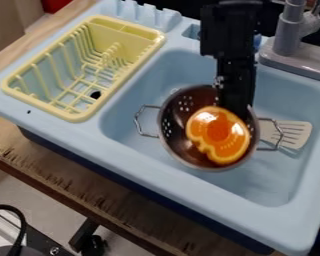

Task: Pick up the stainer and placed it in the sink

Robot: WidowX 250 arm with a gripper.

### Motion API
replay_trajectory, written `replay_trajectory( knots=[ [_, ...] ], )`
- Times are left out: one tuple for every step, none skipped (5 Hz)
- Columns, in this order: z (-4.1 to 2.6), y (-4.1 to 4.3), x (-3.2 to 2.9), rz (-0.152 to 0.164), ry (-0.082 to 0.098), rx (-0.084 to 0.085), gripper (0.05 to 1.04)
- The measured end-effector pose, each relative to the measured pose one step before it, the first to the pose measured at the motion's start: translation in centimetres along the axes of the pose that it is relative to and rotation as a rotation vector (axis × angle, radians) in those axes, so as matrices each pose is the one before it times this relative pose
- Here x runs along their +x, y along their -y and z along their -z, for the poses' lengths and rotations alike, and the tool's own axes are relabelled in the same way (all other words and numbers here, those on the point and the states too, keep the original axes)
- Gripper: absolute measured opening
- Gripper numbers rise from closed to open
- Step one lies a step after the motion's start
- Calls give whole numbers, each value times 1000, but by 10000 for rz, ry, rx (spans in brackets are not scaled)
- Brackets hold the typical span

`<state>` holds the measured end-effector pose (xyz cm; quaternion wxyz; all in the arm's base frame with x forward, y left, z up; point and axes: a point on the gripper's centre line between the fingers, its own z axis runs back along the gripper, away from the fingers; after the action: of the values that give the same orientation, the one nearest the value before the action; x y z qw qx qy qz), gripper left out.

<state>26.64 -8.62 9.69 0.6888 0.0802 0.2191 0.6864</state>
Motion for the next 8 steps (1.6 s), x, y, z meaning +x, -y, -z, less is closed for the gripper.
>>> replay_trajectory(
  knots=[
    [190, 274, -549, 111, -77, -207, 66],
    [509, 216, -655, 118, -69, -195, 66],
    [741, 265, -185, 37, 15, -182, 66],
    [-41, 122, -257, 164, -61, -135, 66],
    [835, 3, -204, 61, -32, 126, 66],
    [40, -28, -154, 162, -102, 38, 84],
    [338, 82, 1, 268, 98, 206, 232],
    [-197, 259, -192, 484, 199, -107, 475]
  ],
)
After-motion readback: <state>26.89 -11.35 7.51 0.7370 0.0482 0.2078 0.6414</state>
